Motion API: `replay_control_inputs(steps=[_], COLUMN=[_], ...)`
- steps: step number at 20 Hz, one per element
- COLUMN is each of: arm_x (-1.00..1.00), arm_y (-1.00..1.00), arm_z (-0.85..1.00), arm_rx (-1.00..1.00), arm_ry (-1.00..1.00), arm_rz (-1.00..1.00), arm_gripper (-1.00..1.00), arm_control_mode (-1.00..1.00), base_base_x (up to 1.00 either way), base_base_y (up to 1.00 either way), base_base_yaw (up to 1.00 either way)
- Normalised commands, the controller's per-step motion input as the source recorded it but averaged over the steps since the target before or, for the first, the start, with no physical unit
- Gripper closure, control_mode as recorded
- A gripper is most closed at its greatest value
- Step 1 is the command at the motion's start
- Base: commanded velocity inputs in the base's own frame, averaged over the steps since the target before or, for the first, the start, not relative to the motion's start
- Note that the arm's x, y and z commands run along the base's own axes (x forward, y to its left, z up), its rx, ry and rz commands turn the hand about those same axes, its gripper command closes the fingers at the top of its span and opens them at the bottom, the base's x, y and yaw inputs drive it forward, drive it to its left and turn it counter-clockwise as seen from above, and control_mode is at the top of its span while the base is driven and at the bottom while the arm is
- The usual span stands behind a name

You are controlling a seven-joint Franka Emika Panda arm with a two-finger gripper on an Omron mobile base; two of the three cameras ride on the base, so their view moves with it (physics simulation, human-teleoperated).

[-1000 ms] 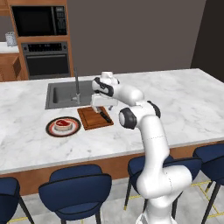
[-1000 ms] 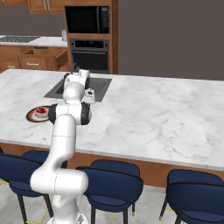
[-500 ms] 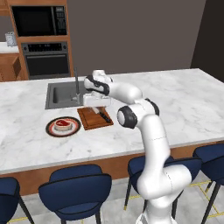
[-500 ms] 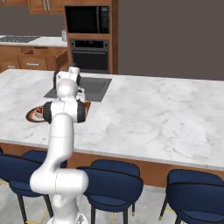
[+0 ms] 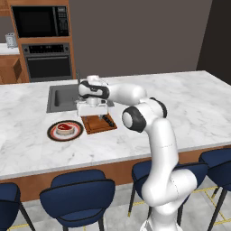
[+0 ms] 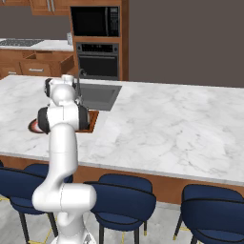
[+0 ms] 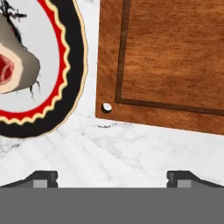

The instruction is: Pick up the knife from the drawer and place it on the cutting board. Then place the meat from the plate to the cutting board.

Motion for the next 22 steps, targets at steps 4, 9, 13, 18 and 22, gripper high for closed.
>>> replay_control_inputs(steps=[4, 9, 13, 18, 22], arm_x=[-0.48, -0.16, 0.00, -0.03, -0.07], arm_y=[0.28, 0.12, 0.15, 0.32, 0.30], arm_z=[0.09, 0.16, 0.22, 0.22, 0.08], arm_rx=[0.00, 0.00, 0.00, -0.02, -0.03], arm_ry=[0.00, 0.00, 0.00, 0.00, 0.00], arm_rz=[0.00, 0.05, 0.19, 0.25, 0.24], arm_gripper=[-1.00, -1.00, -1.00, -1.00, -1.00], arm_control_mode=[-1.00, -1.00, -1.00, -1.00, -1.00], base_base_x=[0.00, 0.00, 0.00, 0.00, 0.00], base_base_y=[0.00, 0.00, 0.00, 0.00, 0.00], base_base_yaw=[0.00, 0.00, 0.00, 0.00, 0.00])
